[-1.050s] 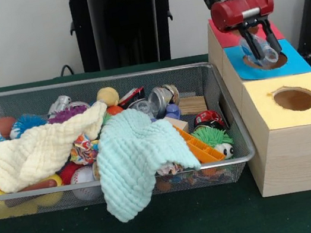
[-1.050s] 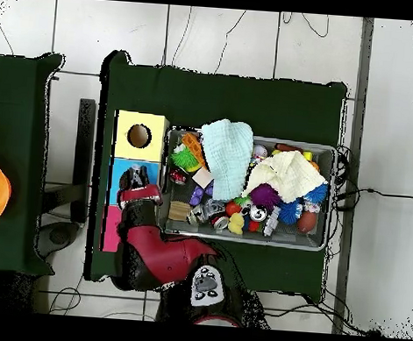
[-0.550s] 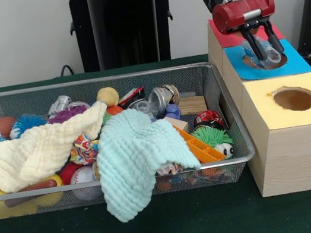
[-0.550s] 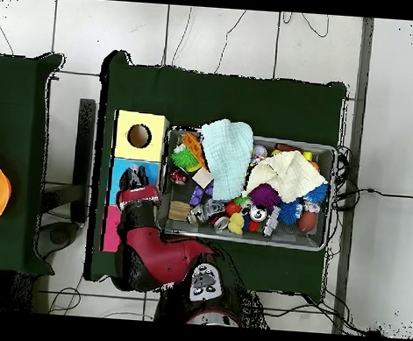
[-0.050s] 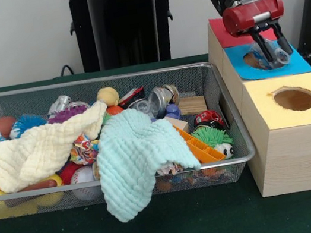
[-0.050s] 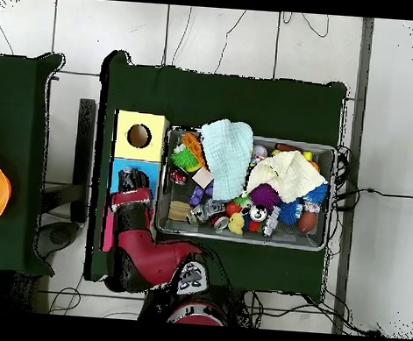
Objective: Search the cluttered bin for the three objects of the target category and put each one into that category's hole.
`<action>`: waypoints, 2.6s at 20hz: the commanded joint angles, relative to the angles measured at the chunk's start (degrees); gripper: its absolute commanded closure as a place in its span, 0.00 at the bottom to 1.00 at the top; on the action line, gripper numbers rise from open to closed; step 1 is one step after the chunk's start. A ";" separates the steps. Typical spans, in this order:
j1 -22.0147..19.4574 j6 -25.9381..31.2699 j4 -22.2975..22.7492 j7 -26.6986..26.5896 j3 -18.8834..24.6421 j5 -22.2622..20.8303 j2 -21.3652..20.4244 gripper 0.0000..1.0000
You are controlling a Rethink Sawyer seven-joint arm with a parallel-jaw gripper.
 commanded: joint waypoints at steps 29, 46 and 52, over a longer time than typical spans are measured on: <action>-0.85 9.33 -0.18 9.31 -1.21 2.83 4.88 0.00; -3.54 25.62 3.91 9.16 2.52 2.40 -5.85 0.00; -3.57 29.76 4.87 9.82 3.02 2.05 -8.72 0.00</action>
